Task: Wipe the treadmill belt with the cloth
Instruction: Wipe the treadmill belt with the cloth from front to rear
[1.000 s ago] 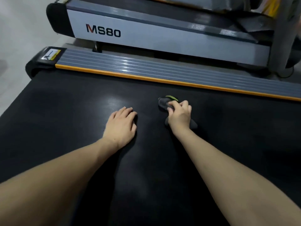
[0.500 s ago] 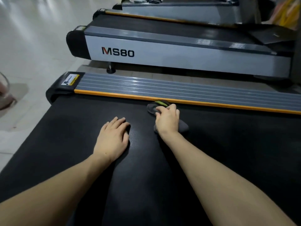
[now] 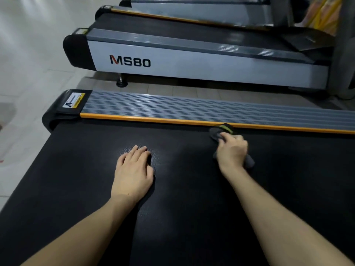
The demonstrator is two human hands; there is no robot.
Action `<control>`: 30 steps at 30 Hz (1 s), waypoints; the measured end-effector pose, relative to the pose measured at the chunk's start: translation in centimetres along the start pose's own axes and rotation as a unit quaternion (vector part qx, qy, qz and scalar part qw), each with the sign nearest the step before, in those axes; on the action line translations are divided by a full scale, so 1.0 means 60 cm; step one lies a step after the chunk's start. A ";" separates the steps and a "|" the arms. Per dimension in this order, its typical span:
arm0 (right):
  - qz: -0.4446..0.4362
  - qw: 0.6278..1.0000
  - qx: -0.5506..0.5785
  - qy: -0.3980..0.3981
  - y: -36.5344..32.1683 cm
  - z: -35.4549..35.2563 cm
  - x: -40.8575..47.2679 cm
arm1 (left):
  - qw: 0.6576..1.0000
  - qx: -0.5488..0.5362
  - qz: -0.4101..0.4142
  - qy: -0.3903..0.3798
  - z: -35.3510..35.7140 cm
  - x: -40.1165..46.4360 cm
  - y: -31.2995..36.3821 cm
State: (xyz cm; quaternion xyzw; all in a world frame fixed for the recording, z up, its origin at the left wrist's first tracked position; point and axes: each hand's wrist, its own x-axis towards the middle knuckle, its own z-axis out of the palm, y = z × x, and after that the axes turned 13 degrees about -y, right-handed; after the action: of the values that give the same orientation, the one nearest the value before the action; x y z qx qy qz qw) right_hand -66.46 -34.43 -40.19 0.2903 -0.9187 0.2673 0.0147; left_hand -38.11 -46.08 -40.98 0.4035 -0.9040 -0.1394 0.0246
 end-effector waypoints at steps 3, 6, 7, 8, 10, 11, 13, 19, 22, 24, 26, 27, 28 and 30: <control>-0.124 0.991 0.039 -0.033 -0.153 0.081 -0.062 | 1.000 -0.010 0.002 0.011 -0.001 0.002 0.000; -0.226 0.964 0.012 -0.139 -0.244 0.104 -0.088 | 1.000 0.002 0.004 0.016 -0.001 0.001 -0.003; -0.250 0.955 -0.003 -0.158 -0.230 0.096 -0.073 | 1.000 0.007 0.006 0.014 0.000 0.001 -0.004; -0.258 0.955 -0.013 -0.144 -0.196 0.085 -0.053 | 1.000 0.009 0.008 0.013 0.000 0.000 -0.006; -0.238 0.968 -0.037 -0.071 -0.091 0.049 -0.006 | 1.000 0.009 0.010 0.017 0.000 0.000 -0.006; -0.198 0.978 -0.048 -0.044 -0.033 0.021 0.014 | 1.000 0.010 0.011 0.018 0.000 0.000 -0.004; -0.102 0.993 -0.059 -0.022 0.058 -0.034 0.036 | 1.000 0.009 0.009 0.020 -0.001 0.001 0.001; -0.015 0.999 -0.025 0.024 -0.064 0.042 -0.012 | 1.000 0.006 0.005 0.023 -0.004 0.001 0.002; -0.153 0.987 -0.011 -0.039 -0.211 0.101 -0.082 | 1.000 0.008 0.009 0.026 -0.004 0.001 0.001; -0.224 0.969 -0.014 -0.098 -0.220 0.092 -0.079 | 1.000 0.016 0.008 0.019 -0.004 0.000 -0.002; -0.249 0.964 -0.030 -0.083 -0.145 0.056 -0.047 | 1.000 0.020 0.012 0.016 -0.003 -0.002 -0.002; -0.234 0.969 -0.050 -0.053 -0.089 0.032 -0.025 | 1.000 0.020 0.013 0.018 -0.003 -0.002 -0.002; -0.194 0.979 -0.062 -0.024 -0.031 0.002 -0.003 | 1.000 0.020 0.012 0.019 -0.003 -0.001 -0.001; -0.073 0.995 -0.064 -0.004 0.069 -0.060 0.022 | 1.000 0.020 0.007 0.019 -0.003 0.000 0.003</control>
State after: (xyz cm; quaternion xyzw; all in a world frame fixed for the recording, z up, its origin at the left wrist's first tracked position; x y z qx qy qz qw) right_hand -70.26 -30.44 -38.86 0.3564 -0.9104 0.2045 0.0488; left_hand -38.22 -46.00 -40.73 0.4000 -0.9088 -0.1134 0.0344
